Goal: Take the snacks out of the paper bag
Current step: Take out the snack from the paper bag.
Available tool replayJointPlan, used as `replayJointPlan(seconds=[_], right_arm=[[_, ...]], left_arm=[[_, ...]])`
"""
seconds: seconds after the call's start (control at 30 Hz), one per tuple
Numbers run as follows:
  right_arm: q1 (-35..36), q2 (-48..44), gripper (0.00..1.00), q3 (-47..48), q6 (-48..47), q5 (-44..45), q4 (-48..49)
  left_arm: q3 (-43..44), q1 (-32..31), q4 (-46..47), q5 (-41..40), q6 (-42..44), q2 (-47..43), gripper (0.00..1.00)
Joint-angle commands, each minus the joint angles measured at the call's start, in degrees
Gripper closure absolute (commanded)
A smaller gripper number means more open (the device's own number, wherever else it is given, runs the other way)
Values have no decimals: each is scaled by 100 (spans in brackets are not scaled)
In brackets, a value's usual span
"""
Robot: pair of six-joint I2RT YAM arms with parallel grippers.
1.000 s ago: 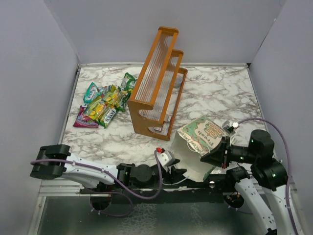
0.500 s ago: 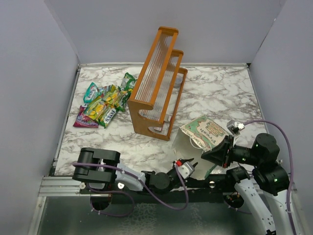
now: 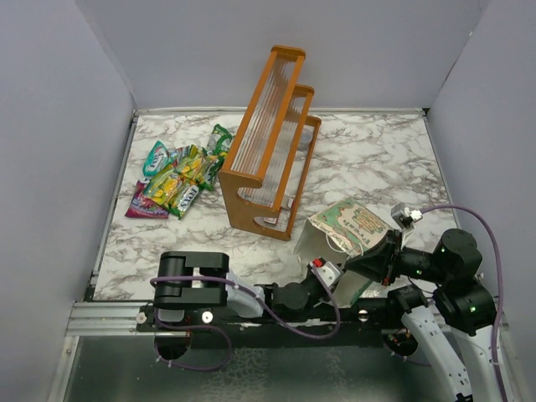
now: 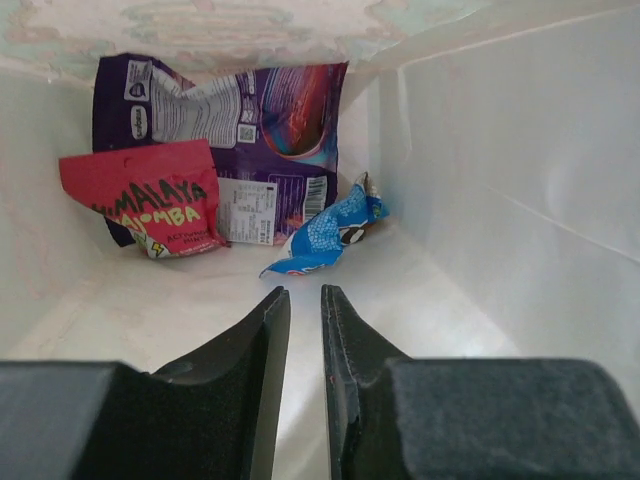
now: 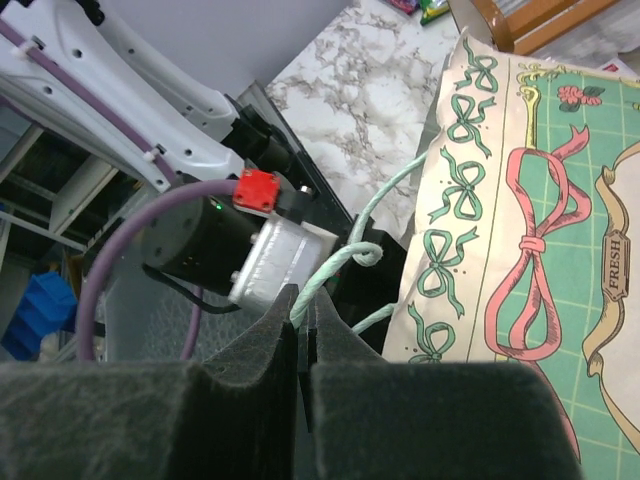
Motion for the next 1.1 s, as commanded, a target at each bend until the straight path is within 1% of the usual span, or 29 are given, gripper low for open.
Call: replayJointPlan(seconds=[0.0,0.2,0.27,0.47,0.6,0.73,0.87,0.93,1.07], right_arm=[[14,-8,98,165,379,19,596],[14,-48,98,85,536,-233,861],[14,-25,98,89,573,-307,948],[14,10,98,101,611,-330,1042],[14,5,98,148,632,-263,1073],[14,27,98,180,576,-253,999],[14,28,98,177,583,-279,1021],[13,35,98,183,583,-281,1025],[14,35,98,204,593,-281,1019]], left_arm=[[-36,225,193,397,-539,155,78],[23,527,2,654,-1022,289,80],[129,594,-222,686,-1139,357,80],[467,634,-513,465,-1030,663,79],[542,693,-469,416,-1007,836,78],[657,764,-572,437,-1041,924,71],[857,888,-650,286,-1059,1119,63],[962,941,-589,159,-972,1188,59],[1299,1010,-463,-255,-758,1430,48]])
